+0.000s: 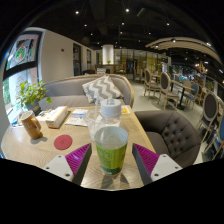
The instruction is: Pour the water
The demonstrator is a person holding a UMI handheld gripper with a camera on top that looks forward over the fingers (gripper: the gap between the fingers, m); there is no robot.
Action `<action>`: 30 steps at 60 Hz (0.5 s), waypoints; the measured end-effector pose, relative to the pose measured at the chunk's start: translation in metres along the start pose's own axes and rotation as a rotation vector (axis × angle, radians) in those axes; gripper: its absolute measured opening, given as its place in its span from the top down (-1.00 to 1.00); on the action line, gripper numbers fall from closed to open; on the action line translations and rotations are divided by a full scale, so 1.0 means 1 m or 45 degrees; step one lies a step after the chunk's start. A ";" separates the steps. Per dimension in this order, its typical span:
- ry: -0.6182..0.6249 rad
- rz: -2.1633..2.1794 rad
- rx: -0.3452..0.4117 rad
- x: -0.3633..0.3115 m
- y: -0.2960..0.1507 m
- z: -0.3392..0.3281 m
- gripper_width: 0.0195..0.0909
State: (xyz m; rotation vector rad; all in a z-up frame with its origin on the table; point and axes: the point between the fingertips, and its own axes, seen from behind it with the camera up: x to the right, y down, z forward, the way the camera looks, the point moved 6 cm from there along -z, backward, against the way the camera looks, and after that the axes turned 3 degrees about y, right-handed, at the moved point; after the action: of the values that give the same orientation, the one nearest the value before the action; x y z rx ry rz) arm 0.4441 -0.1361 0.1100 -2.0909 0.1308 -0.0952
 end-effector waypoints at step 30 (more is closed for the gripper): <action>-0.015 0.046 0.022 -0.010 0.003 0.021 0.42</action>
State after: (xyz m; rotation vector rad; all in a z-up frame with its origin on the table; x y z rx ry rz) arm 0.4370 -0.1188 0.0965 -2.0710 0.1602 -0.0618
